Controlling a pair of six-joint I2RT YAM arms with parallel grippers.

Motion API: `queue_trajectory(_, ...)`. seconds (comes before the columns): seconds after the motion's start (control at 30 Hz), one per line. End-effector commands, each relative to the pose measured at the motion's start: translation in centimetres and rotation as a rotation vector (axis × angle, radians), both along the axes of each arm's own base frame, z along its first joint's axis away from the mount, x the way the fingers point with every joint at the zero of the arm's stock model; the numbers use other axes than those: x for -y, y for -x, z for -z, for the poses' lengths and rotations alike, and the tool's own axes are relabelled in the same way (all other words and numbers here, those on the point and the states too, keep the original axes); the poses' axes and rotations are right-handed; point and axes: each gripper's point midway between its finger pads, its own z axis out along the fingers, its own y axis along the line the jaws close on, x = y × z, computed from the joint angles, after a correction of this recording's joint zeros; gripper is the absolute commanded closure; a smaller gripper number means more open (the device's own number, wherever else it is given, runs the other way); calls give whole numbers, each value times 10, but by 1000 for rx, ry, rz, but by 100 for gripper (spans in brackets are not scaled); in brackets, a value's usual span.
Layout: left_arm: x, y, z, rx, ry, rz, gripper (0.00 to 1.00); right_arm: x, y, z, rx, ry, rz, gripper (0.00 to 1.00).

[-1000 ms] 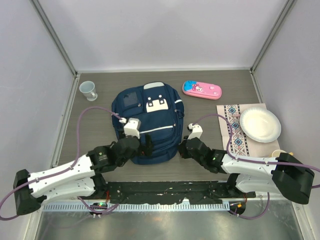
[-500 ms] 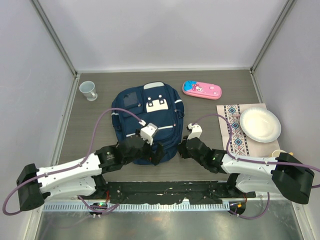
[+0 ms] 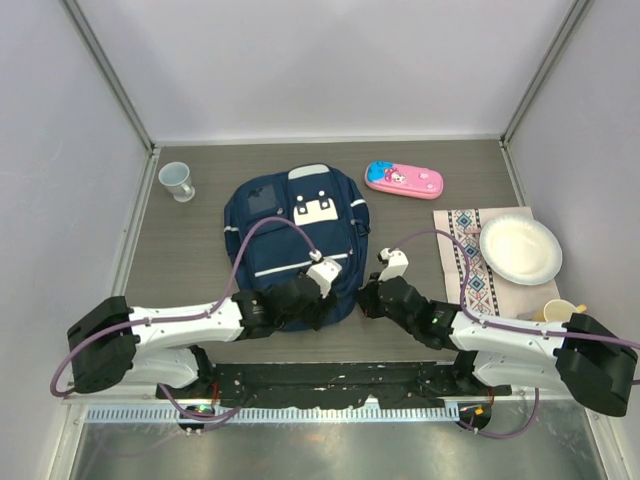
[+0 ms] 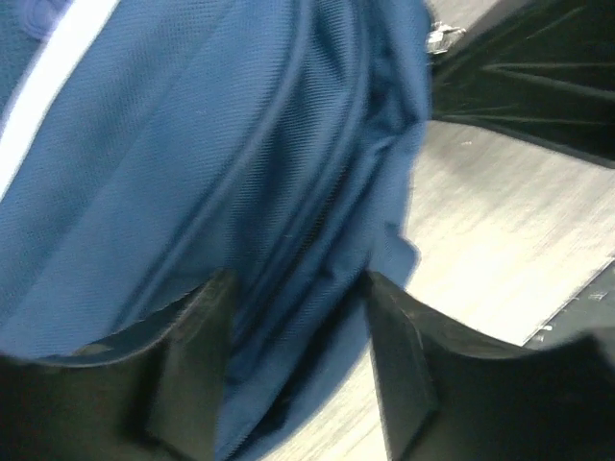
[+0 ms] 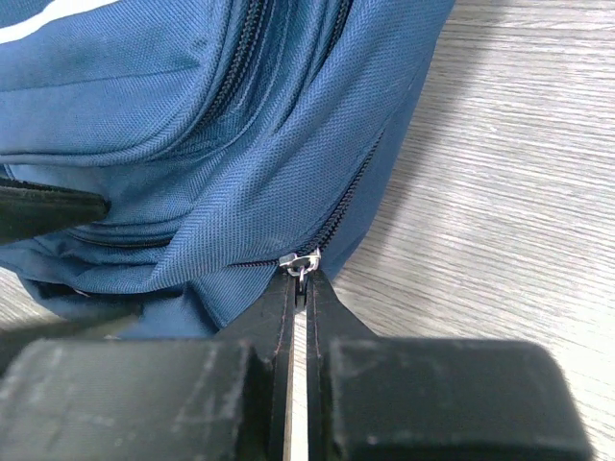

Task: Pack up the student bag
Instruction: Zip the student bag at the center of the board.

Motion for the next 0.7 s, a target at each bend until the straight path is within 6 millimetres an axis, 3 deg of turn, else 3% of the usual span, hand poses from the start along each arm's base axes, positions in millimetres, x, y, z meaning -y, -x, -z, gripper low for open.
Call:
queue_trajectory(0.0, -3, -22, -3, 65, -24, -118, 52, -8, -1, -24, 63, -85, -27, 99)
queue_trajectory(0.03, -6, -25, -3, 75, -35, -140, 68, -7, -2, -23, 66, -83, -22, 99)
queue_trajectory(0.13, -19, -26, 8, 67, -82, -188, 100, -1, -5, -21, 70, -59, 5, 99)
queue_trajectory(0.27, -36, -20, 19, 40, -107, -230, 100, 7, -11, -17, 71, -27, 62, 99)
queue_trajectory(0.37, -59, -14, 24, 18, -140, -300, 100, 20, -20, -12, 70, 31, 139, 99)
queue_trajectory(0.47, -78, -8, 22, 5, -115, -364, 100, 28, -28, -12, 64, 48, 186, 99)
queue_trajectory(0.67, -94, 3, 16, -32, 4, -426, 100, 38, -45, -16, 65, 46, 221, 99)
